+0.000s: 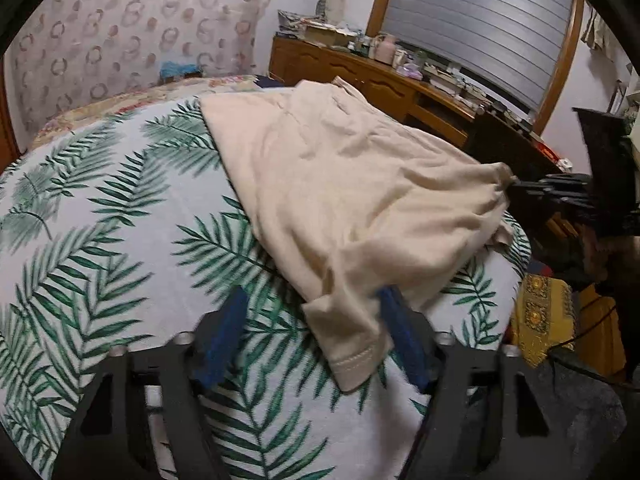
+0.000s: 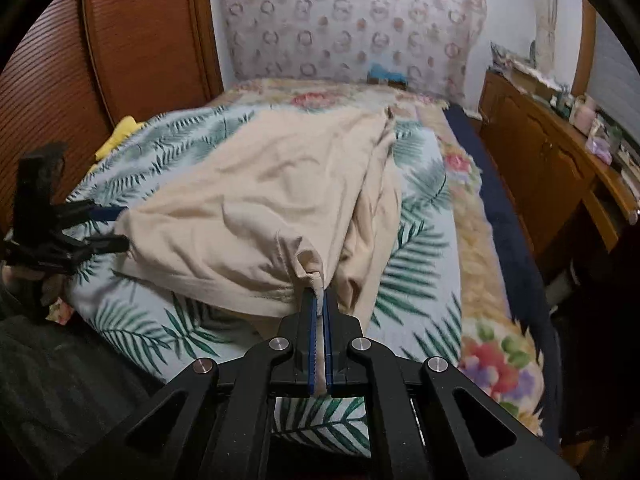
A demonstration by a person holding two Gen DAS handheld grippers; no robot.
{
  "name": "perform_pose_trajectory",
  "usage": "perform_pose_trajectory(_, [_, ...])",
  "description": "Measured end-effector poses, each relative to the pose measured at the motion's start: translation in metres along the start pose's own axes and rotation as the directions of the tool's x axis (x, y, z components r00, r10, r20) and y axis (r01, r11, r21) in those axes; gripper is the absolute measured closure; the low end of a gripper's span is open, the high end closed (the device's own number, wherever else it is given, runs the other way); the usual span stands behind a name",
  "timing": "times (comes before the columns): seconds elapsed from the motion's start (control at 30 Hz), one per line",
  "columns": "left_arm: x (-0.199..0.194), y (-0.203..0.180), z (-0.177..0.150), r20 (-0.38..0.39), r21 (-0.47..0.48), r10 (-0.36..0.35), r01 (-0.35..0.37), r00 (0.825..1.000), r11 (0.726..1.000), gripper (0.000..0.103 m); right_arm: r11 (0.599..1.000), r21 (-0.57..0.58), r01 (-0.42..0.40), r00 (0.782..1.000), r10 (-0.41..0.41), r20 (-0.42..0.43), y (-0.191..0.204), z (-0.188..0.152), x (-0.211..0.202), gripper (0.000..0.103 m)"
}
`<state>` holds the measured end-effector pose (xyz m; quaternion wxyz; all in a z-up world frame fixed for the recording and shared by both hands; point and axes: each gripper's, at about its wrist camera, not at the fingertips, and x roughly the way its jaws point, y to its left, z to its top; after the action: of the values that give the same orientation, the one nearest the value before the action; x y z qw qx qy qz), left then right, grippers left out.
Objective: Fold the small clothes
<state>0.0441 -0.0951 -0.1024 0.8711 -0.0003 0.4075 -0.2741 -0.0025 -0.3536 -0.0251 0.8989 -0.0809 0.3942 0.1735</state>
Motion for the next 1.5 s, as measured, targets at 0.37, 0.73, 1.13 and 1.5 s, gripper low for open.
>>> perform_pose_trajectory(0.37, [-0.021, -0.020, -0.007, -0.025, 0.041, -0.085, 0.086, 0.996, 0.995, 0.093, 1.000, -0.002, 0.008, 0.999, -0.008, -0.039, -0.006, 0.005, 0.010, 0.100])
perform_pose_trajectory(0.73, [-0.043, -0.024, 0.016, 0.074, 0.064, -0.083, 0.078, 0.994, 0.995, 0.095, 0.998, 0.027, 0.048, 0.998, -0.047, -0.043, -0.009, 0.000, 0.016, 0.054])
perform_pose_trajectory(1.13, [-0.034, -0.017, 0.025, 0.076, 0.061, -0.044, 0.040, 0.996, 0.997, 0.095, 0.989, 0.128, -0.067, 0.996, 0.073, -0.046, -0.019, -0.011, 0.042, 0.051])
perform_pose_trajectory(1.5, [-0.027, -0.016, 0.024, 0.068, 0.060, -0.024, 0.020, 0.997, 0.998, 0.095, 0.990, 0.129, -0.054, 0.998, 0.058, -0.033, -0.017, -0.009, 0.053, 0.051])
